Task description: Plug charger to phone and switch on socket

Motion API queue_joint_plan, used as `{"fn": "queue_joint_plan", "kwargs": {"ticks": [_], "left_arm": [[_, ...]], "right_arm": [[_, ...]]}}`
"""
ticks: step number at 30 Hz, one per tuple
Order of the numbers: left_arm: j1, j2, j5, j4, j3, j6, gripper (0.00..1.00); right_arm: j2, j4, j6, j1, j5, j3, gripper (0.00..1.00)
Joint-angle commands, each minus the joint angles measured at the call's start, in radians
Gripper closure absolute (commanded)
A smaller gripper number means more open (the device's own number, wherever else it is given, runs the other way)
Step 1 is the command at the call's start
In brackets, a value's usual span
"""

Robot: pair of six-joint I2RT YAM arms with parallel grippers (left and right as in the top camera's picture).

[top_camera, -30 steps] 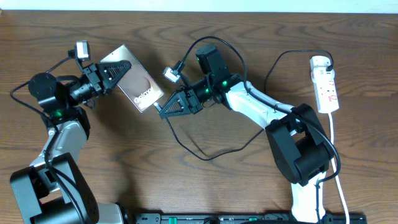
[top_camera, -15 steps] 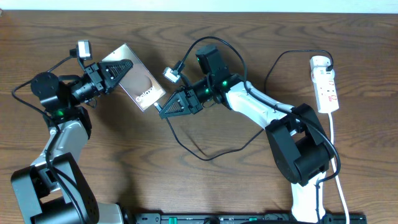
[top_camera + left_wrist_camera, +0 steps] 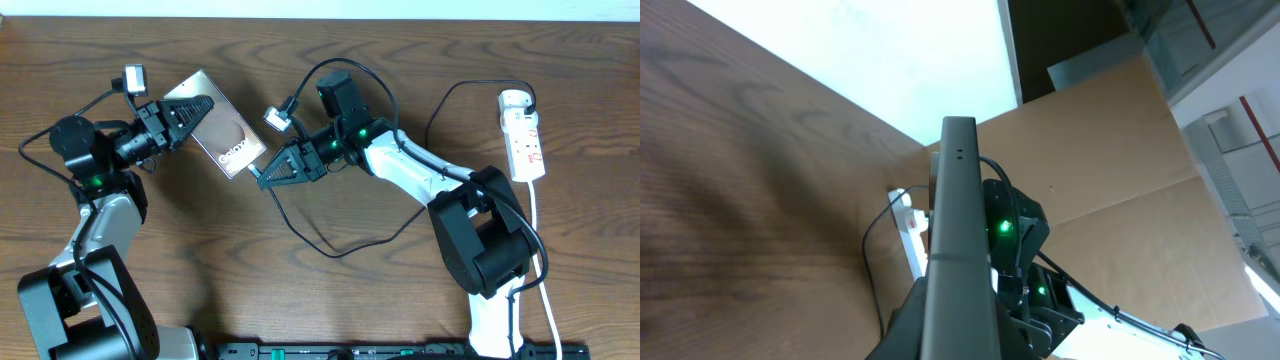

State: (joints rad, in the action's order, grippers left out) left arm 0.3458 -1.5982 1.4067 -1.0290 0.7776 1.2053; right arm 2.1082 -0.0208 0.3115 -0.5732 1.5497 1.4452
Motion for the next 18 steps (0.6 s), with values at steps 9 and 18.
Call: {"fn": "queue_joint_plan", "kwargs": {"ticks": [9, 18], "left_arm": [[-0.014, 0.006, 0.017, -0.01, 0.016, -0.008, 0.93], [-0.027, 0.006, -0.024, -0.01, 0.015, -0.008, 0.93]], "right_arm": [[-0.029, 0.006, 0.01, 0.012, -0.009, 0.011, 0.99], [-0.029, 0.007, 0.026, 0.018, -0.033, 0.011, 0.99]]}}
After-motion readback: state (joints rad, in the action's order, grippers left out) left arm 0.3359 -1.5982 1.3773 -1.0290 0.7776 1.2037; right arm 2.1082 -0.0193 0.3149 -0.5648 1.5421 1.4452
